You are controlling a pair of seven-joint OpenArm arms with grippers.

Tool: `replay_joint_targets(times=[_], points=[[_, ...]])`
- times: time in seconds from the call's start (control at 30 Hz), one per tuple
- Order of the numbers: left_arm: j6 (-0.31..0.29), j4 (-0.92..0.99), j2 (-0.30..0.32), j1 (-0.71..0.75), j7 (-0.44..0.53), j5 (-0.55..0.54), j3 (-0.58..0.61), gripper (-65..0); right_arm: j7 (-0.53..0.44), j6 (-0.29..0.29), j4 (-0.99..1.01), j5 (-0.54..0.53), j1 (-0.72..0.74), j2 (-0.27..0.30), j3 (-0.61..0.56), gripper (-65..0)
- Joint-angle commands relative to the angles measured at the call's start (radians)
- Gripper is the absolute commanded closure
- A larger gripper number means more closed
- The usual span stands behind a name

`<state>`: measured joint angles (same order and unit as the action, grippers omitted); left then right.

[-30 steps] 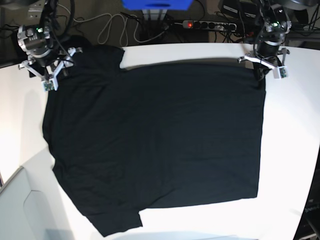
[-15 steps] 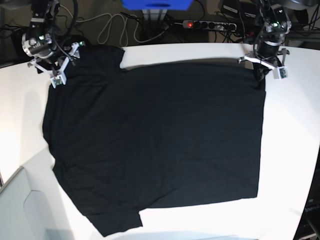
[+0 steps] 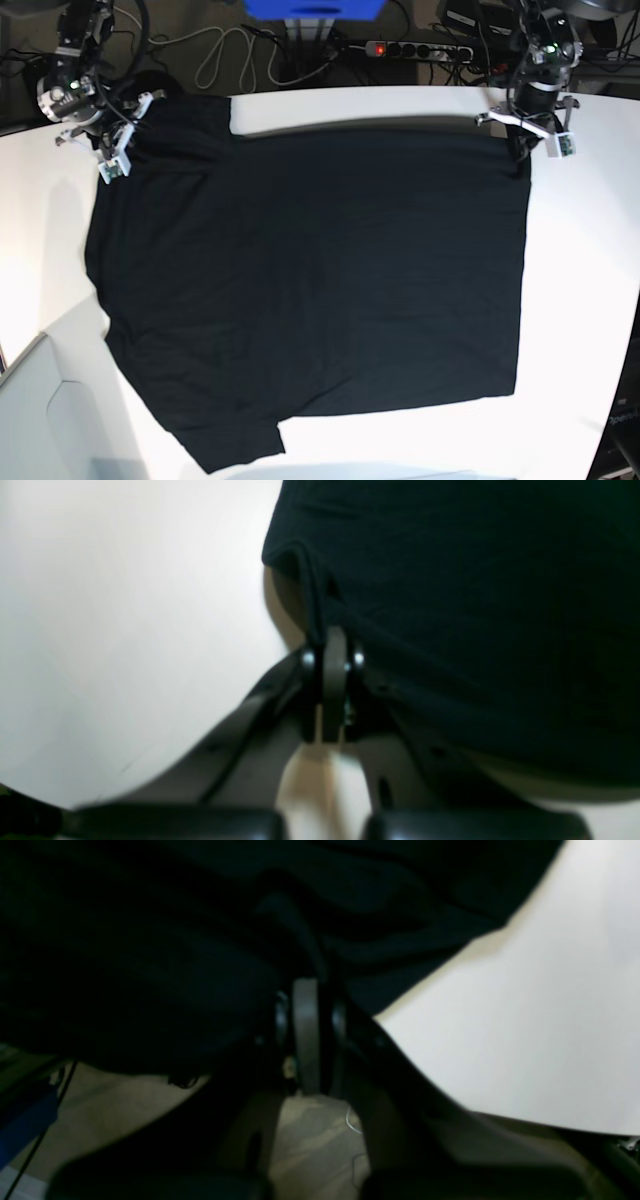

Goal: Fold the T-shirt properly
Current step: 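Lift the shoulder corners and pull the shirt toward the robot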

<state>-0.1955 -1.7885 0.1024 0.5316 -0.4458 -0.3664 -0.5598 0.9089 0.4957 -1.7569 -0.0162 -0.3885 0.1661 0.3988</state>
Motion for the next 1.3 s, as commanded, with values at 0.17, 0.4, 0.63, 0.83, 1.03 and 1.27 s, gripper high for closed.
replay_joint_targets(times=[0.17, 0.4, 0.63, 0.83, 1.03, 1.27], points=[[0.001, -0.021, 0.009, 0.012, 0.026, -0.004, -0.007, 0.0, 0.049, 0.021, -0.091, 0.017, -0.037, 0.002, 0.035, -0.4], [0.001, -0.027, -0.008, 0.049, 0.026, -0.01, -0.007, 0.0, 0.049, 0.021, -0.275, 0.012, -0.116, 0.002, 0.076, -0.4], [0.001, -0.044, -0.063, 0.138, 0.026, -0.01, -0.009, 0.0, 0.048, 0.022, -0.298, 0.012, -0.149, 0.002, 0.075, -0.4], [0.001, -0.061, -0.088, 0.181, 0.028, -0.01, -0.009, 0.0, 0.04, 0.022, -0.315, 0.012, -0.163, 0.003, 0.075, -0.4], [0.001, -0.061, -0.083, 0.172, 0.029, -0.01, -0.01, 0.0, 0.043, 0.022, -0.344, 0.014, -0.131, 0.003, 0.075, -0.4], [0.001, -0.115, -0.085, 0.091, 0.026, -0.003, -0.065, 0.0, 0.049, 0.022, -0.334, 0.017, -0.05, 0.003, 0.065, -0.4]])
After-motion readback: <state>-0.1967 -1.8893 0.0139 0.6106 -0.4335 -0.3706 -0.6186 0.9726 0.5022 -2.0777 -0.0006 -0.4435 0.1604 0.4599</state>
